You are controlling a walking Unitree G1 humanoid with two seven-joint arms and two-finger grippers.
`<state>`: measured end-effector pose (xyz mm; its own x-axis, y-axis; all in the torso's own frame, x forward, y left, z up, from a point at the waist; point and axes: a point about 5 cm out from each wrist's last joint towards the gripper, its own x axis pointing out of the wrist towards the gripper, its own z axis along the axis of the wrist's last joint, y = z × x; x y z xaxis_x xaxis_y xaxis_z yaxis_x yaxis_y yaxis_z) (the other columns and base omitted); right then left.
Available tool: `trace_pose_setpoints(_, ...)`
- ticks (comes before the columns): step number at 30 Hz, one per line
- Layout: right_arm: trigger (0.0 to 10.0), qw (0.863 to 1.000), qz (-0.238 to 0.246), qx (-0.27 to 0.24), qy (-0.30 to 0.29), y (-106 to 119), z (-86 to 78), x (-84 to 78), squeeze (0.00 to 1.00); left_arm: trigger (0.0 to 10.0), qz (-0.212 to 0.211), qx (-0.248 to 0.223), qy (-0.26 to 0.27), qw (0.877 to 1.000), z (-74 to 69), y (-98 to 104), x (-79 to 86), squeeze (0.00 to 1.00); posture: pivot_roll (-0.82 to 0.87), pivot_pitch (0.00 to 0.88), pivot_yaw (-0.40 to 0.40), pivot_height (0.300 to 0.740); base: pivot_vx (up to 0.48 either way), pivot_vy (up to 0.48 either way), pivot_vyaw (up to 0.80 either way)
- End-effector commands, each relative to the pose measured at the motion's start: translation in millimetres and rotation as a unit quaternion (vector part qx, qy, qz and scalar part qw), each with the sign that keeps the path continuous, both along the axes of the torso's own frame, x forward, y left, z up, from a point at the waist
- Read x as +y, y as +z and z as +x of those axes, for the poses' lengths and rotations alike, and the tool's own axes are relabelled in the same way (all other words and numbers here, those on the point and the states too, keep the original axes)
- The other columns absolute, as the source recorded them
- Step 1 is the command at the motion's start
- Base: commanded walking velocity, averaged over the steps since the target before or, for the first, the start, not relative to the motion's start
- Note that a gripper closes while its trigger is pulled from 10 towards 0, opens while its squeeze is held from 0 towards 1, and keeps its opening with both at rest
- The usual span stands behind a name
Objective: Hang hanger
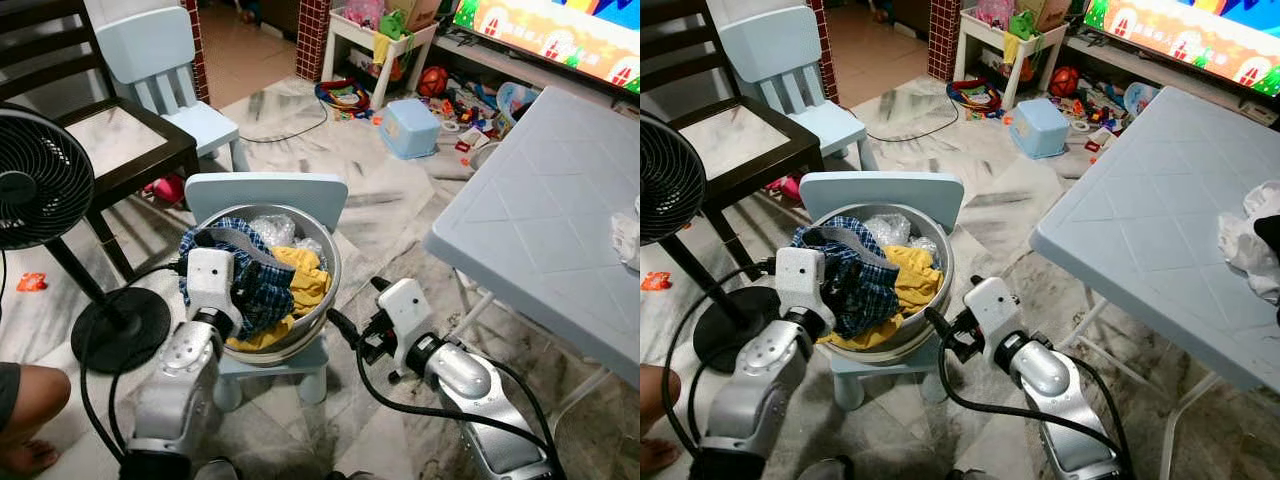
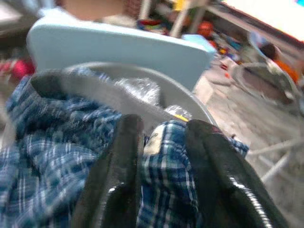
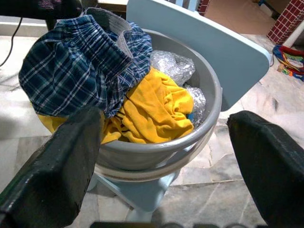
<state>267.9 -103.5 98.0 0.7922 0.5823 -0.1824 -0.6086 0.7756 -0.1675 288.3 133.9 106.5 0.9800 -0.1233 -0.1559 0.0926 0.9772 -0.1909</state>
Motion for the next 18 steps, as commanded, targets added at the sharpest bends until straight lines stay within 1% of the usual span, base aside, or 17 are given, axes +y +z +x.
trace_pose_setpoints(1,10.0,1.000,-0.004,-0.002,-0.001,0,0.2,-2.1,0.00,10.0,-0.012,0.007,0.026,1.000,-0.7,6,3.7,1.00,0.12,0.145,-0.112,0.740,0.000,0.000,0.00)
trace_pose_setpoints(2,10.0,1.000,-0.004,-0.002,0.000,0,0.3,-2.0,0.00,10.0,-0.020,0.010,0.036,0.999,-0.6,9,3.9,1.00,0.12,0.145,-0.112,0.740,0.000,0.000,0.00)
trace_pose_setpoints(3,10.0,1.000,-0.004,-0.002,0.000,0,0.3,-2.0,0.00,10.0,-0.020,0.010,0.036,0.999,-0.6,9,3.9,1.00,0.12,0.145,-0.112,0.740,0.000,0.000,0.00)
trace_pose_setpoints(4,10.0,1.000,-0.004,-0.002,0.001,0,0.7,-1.0,0.00,10.0,-0.039,0.022,0.050,0.998,4.0,13,6.3,1.00,0.13,0.142,-0.113,0.740,0.000,0.000,0.00)
trace_pose_setpoints(5,10.0,1.000,-0.004,-0.002,0.002,-1,1.0,-0.3,0.00,10.0,-0.049,0.031,0.058,0.997,6.9,14,8.7,1.00,0.13,0.142,-0.113,0.740,0.000,0.000,0.00)
trace_pose_setpoints(6,10.0,1.000,-0.004,-0.002,0.002,-1,1.0,-0.3,0.00,10.0,-0.049,0.031,0.058,0.997,6.9,14,8.7,1.00,0.13,0.142,-0.113,0.740,0.000,0.000,0.00)
trace_pose_setpoints(7,10.0,1.000,-0.004,-0.003,0.003,0,1.8,1.1,0.00,10.0,-0.062,0.039,0.071,0.995,10.9,15,12.5,1.00,0.13,0.141,-0.109,0.740,0.000,0.000,0.00)
trace_pose_setpoints(8,10.0,1.000,-0.004,-0.003,0.003,0,1.8,1.1,0.00,10.0,-0.062,0.039,0.071,0.995,10.9,15,12.5,1.00,0.13,0.141,-0.109,0.740,0.000,0.000,0.00)
trace_pose_setpoints(9,10.0,1.000,-0.004,-0.007,0.007,1,3.1,3.6,0.00,10.0,-0.079,0.053,0.077,0.992,14.4,18,14.1,1.00,0.13,0.138,-0.101,0.740,0.000,0.000,0.00)
trace_pose_setpoints(10,10.0,1.000,-0.004,-0.007,0.007,1,3.1,3.6,0.00,10.0,-0.079,0.053,0.077,0.992,14.4,18,14.1,1.00,0.13,0.138,-0.101,0.740,0.000,0.000,0.00)
trace_pose_setpoints(11,10.0,1.000,-0.005,-0.009,0.007,1,3.4,4.1,0.00,10.0,-0.082,0.063,0.065,0.993,13.3,20,9.7,1.00,0.13,0.137,-0.097,0.740,0.000,0.000,0.00)
trace_pose_setpoints(13,10.0,1.000,-0.005,-0.010,0.006,1,3.5,3.5,0.00,10.0,-0.084,0.068,0.053,0.993,11.4,21,5.4,1.00,0.13,0.137,-0.096,0.740,0.000,0.000,0.00)
trace_pose_setpoints(14,10.0,1.000,-0.005,-0.010,0.004,0,3.3,2.8,0.00,10.0,-0.071,0.085,0.031,0.993,8.3,14,0.0,1.00,0.14,0.136,-0.095,0.740,0.000,0.000,0.00)
trace_pose_setpoints(15,10.0,1.000,-0.005,-0.010,0.003,0,3.2,3.0,0.00,10.0,-0.071,0.094,0.017,0.993,6.6,11,-3.4,1.00,0.13,0.137,-0.094,0.740,0.000,0.000,0.00)
trace_pose_setpoints(16,10.0,1.000,-0.005,-0.010,0.003,0,3.2,3.0,0.00,10.0,-0.071,0.094,0.017,0.993,6.6,11,-3.4,1.00,0.13,0.137,-0.094,0.740,0.000,0.000,0.00)
trace_pose_setpoints(18,10.0,1.000,-0.003,-0.009,0.003,0,1.8,4.4,0.00,10.0,-0.075,0.108,0.001,0.991,2.8,8,-9.1,1.00,0.13,0.138,-0.092,0.740,0.000,0.000,0.00)
